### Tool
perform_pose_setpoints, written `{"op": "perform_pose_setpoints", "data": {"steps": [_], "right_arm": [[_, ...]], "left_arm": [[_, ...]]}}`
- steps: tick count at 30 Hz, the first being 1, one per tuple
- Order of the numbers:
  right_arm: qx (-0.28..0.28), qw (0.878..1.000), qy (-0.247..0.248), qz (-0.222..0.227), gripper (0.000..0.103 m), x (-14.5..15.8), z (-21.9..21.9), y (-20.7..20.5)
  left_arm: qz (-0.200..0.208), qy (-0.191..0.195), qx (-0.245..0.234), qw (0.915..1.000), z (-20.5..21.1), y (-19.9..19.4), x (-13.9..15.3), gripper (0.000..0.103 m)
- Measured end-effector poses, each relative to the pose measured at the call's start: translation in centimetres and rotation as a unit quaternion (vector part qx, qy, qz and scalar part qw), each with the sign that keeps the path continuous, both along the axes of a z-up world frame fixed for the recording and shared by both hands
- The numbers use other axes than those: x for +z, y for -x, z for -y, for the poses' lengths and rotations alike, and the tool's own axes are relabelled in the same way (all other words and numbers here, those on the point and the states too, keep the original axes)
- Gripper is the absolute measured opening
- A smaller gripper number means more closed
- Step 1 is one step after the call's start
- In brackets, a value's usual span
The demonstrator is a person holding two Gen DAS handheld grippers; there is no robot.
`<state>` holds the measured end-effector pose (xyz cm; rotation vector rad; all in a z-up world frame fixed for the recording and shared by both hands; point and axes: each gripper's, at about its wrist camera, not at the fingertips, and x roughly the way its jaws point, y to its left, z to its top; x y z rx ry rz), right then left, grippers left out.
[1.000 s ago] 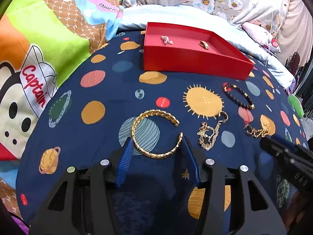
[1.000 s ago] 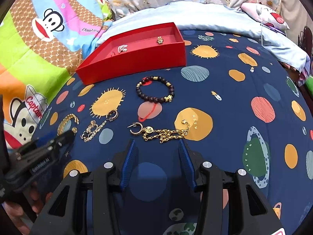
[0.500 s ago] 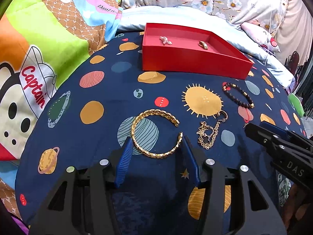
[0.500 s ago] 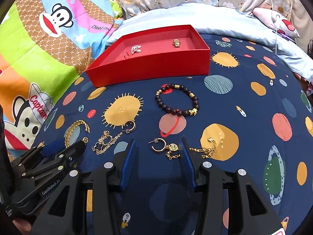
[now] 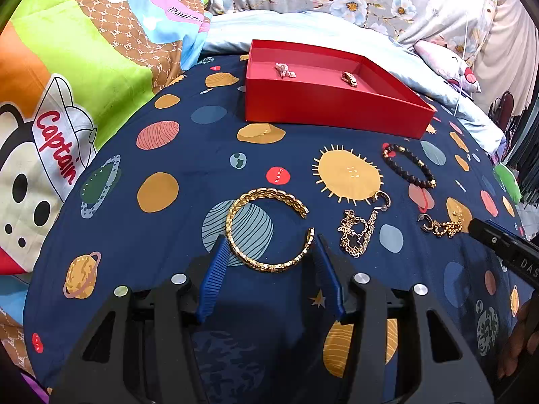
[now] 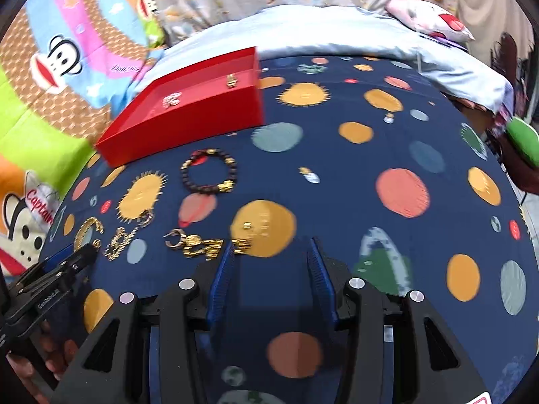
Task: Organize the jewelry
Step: 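Close the left gripper on the gold cuff bangle while the right gripper closes on the gold chain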
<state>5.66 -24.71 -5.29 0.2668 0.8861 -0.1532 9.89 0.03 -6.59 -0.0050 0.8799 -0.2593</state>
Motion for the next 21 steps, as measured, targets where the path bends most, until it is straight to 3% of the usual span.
{"op": "perform_pose_setpoints", "data": {"steps": [13,19,21], "right_arm": [[0.039,0.999,0.01,0.0,0.046,-0.7,-3.1,-1.5],[0.039,0.999,0.027,0.0,0.04,-0.8,-3.5,-2.1],[0.039,0.999,0.032,-0.001,0.027,-0.8,-3.5,-2.1]], "left_arm": [[0.001,-0.005,0.001,1.0,0.1,0.0,0.0,0.049],[0.0,0.002,0.001,1.0,0.0,0.0,0.0,0.049],[0.0,0.004,0.002,1.0,-0.1,0.1,0.0,0.049]]}}
